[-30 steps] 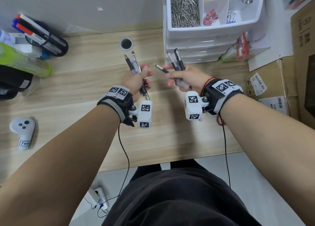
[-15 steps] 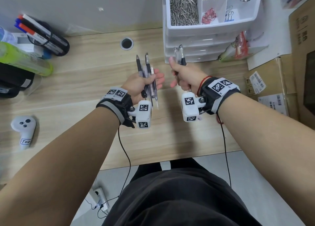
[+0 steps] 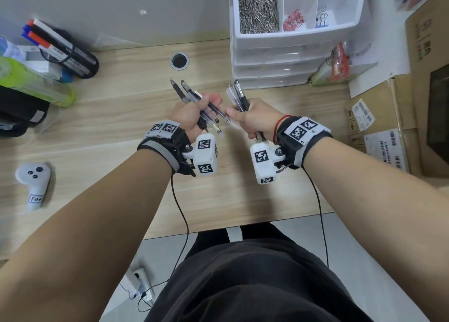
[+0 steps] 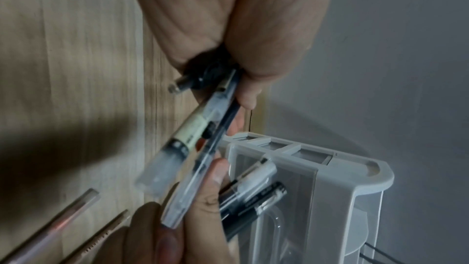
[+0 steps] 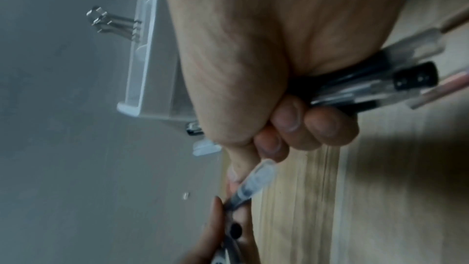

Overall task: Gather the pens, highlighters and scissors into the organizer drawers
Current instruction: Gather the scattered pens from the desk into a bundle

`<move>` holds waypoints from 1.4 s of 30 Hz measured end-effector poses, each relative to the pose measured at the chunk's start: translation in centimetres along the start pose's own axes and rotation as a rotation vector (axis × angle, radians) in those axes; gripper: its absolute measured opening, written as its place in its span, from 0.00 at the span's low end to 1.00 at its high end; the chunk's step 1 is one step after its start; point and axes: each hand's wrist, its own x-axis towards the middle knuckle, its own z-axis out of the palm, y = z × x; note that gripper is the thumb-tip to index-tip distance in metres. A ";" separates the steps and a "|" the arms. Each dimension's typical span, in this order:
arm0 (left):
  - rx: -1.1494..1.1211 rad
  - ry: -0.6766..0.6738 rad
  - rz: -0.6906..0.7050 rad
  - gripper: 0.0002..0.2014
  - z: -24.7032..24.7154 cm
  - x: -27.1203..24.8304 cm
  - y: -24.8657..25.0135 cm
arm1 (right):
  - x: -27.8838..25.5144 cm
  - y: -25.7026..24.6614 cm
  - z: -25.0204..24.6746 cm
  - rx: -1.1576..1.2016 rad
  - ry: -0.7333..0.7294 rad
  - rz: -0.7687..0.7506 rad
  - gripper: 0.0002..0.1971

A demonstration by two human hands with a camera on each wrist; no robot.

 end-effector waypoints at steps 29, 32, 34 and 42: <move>0.317 -0.398 -0.064 0.07 0.4 -1.7 -1.0 | 0.1 -1.9 -0.3 0.017 0.296 -0.020 0.22; 0.467 -0.434 -0.074 0.08 0.2 -1.7 -1.4 | 0.1 -2.1 -0.2 0.080 0.275 -0.010 0.18; 0.506 -0.449 -0.087 0.10 0.3 -1.7 -1.8 | 0.3 -2.4 0.1 0.074 0.300 -0.007 0.16; 0.376 -0.424 -0.109 0.13 0.4 -1.5 -1.3 | 0.8 -1.9 0.6 0.002 0.278 -0.093 0.14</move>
